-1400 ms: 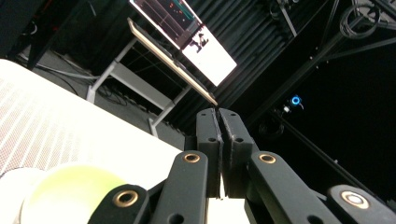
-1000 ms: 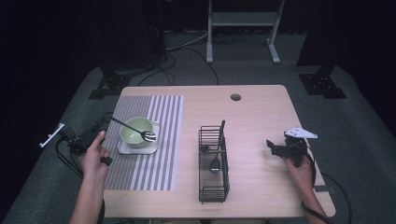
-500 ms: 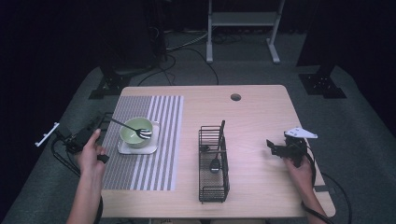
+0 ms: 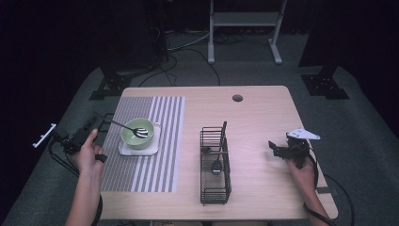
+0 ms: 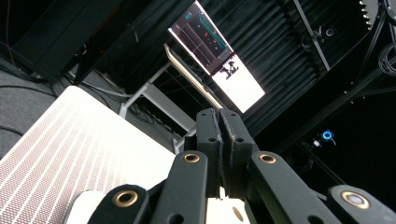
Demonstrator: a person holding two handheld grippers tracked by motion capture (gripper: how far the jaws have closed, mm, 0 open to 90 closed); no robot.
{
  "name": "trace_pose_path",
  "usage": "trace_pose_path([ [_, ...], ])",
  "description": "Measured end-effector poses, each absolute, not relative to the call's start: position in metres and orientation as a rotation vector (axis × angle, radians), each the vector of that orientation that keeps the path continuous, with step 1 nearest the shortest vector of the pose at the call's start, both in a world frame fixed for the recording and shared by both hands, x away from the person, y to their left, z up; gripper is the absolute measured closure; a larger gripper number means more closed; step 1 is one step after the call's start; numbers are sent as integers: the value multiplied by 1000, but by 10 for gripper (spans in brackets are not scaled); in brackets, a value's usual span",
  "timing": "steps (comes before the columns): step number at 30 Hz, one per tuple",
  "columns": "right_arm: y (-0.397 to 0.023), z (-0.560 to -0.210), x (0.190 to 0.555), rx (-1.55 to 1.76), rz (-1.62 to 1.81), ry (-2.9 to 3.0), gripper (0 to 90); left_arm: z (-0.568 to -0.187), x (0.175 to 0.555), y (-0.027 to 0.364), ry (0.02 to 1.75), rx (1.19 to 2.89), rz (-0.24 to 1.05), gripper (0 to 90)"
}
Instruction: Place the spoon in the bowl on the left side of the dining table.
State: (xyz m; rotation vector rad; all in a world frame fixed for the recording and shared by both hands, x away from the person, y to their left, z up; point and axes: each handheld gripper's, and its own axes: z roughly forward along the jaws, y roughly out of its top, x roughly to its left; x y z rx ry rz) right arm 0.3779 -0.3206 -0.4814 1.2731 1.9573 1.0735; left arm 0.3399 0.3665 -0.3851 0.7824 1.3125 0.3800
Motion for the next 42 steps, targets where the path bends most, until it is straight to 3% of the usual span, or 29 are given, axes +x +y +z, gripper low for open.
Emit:
trace_pose_path([
  [42,-320,-482,378,1272,1070,1958,132,-401,347,382,1393,694,439,880],
])
